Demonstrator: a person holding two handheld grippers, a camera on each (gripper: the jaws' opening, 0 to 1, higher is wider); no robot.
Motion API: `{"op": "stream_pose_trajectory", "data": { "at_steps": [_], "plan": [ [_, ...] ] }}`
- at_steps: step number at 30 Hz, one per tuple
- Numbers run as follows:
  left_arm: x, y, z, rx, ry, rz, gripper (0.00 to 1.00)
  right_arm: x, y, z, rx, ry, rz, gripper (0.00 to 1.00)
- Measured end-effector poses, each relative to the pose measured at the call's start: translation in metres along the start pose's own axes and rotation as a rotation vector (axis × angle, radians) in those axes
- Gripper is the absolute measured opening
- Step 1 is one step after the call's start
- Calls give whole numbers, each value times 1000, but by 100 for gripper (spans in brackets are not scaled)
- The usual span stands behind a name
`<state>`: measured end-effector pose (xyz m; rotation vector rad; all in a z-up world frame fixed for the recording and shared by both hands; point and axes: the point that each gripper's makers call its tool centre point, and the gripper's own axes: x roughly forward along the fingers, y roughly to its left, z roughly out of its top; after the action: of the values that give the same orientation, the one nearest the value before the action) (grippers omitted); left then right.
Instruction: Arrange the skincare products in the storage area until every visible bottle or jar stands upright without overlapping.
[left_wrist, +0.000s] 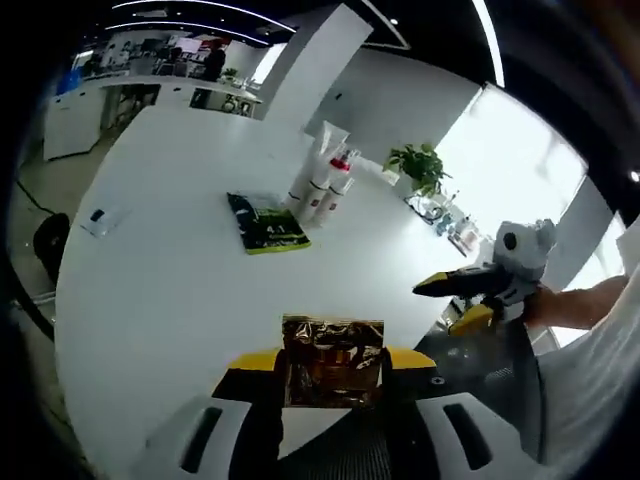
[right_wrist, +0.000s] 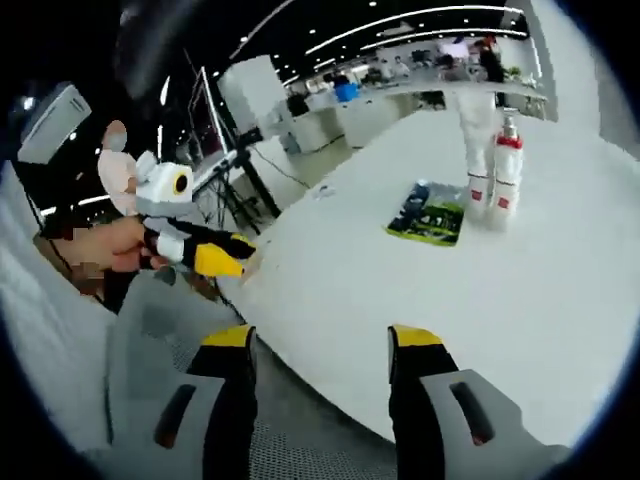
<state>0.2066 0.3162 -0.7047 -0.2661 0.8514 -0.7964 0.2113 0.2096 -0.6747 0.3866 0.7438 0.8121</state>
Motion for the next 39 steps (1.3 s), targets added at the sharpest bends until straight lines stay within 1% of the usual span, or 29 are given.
{"op": "stream_pose_trajectory", "data": {
  "at_steps": [1, 2, 3, 4, 5, 6, 8, 9, 10, 11, 13, 15, 17, 18, 19, 21, 23, 26, 27, 29, 30, 31, 32, 34, 35, 36, 37, 38, 39],
  "plan": [
    [1, -4, -2, 12, 1, 1, 39, 0, 3, 2, 42, -12, 18, 50],
    [2, -10, -4, 29, -3, 5, 39, 1, 7, 7, 166, -52, 55, 48],
    [2, -14, -4, 46, -6, 4, 39, 2, 10, 10, 238, -75, 81, 46],
    [3, -20, -6, 92, -1, 1, 39, 4, 15, 10, 307, -85, 116, 44],
    [3, -22, -6, 126, 4, 8, 39, 6, 19, 10, 332, -94, 136, 41],
    [3, -27, -7, 151, 7, 12, 39, 11, 24, 3, 360, -63, 153, 39],
    [4, -34, -6, 171, 1, 8, 39, 17, 35, -1, 403, -50, 191, 39],
    [5, -40, -6, 193, -3, 5, 39, 21, 41, -8, 429, -8, 211, 39],
    [5, -44, -6, 216, -3, -1, 39, 23, 44, -12, 435, 14, 219, 38],
    [6, -48, -8, 247, 8, -4, 39, 26, 47, -19, 445, 47, 222, 37],
    [8, -56, -11, 313, 26, -12, 39, 29, 53, -22, 428, 65, 237, 33],
    [11, -64, -15, 355, 40, -27, 39, 30, 54, -26, 431, 86, 237, 24],
    [11, -68, -17, 383, 53, -29, 39, 31, 55, -31, 429, 110, 240, 14],
    [12, -71, -20, 407, 59, -39, 40, 30, 57, -37, 423, 145, 243, 8],
    [13, -72, -21, 416, 64, -38, 40, 30, 51, -42, 411, 163, 209, 5],
    [13, -72, -23, 423, 63, -33, 41, 30, 51, -41, 417, 158, 221, 1],
    [12, -70, -23, 409, 57, -38, 41, 30, 52, -42, 424, 166, 227, 0],
    [8, -69, -24, 378, 44, -62, 42, 28, 54, -40, 371, 166, 230, 0],
    [6, -68, -24, 361, 40, -68, 40, 26, 56, -40, 353, 174, 246, 0],
    [1, -69, -24, 292, 25, -96, 38, 22, 57, -40, 315, 192, 260, 0],
    [-1, -68, -24, 267, 30, -105, 38, 19, 58, -40, 290, 206, 278, 0],
    [-3, -72, -22, 252, 25, -137, 38, 18, 60, -40, 288, 215, 286, 0],
    [-3, -76, -18, 245, 9, -166, 37, 13, 65, -40, 271, 238, 323, 0],
    [-5, -81, -16, 210, -4, -215, 35, 8, 67, -37, 235, 241, 361, 0],
    [-5, -83, -17, 194, 2, -236, 33, 6, 69, -37, 228, 252, 377, 0],
    [-6, -85, -19, 183, 15, -256, 26, 0, 75, -37, 209, 279, 427, 0],
    [-8, -89, -22, 172, 37, -293, 22, -3, 77, -36, 192, 289, 444, 0],
    [-8, -91, -22, 163, 39, -304, 21, -6, 78, -39, 160, 318, 452, 0],
    [-9, -96, -20, 129, 27, -337, 21, -10, 81, -40, 136, 334, 473, 0]
  ]
}}
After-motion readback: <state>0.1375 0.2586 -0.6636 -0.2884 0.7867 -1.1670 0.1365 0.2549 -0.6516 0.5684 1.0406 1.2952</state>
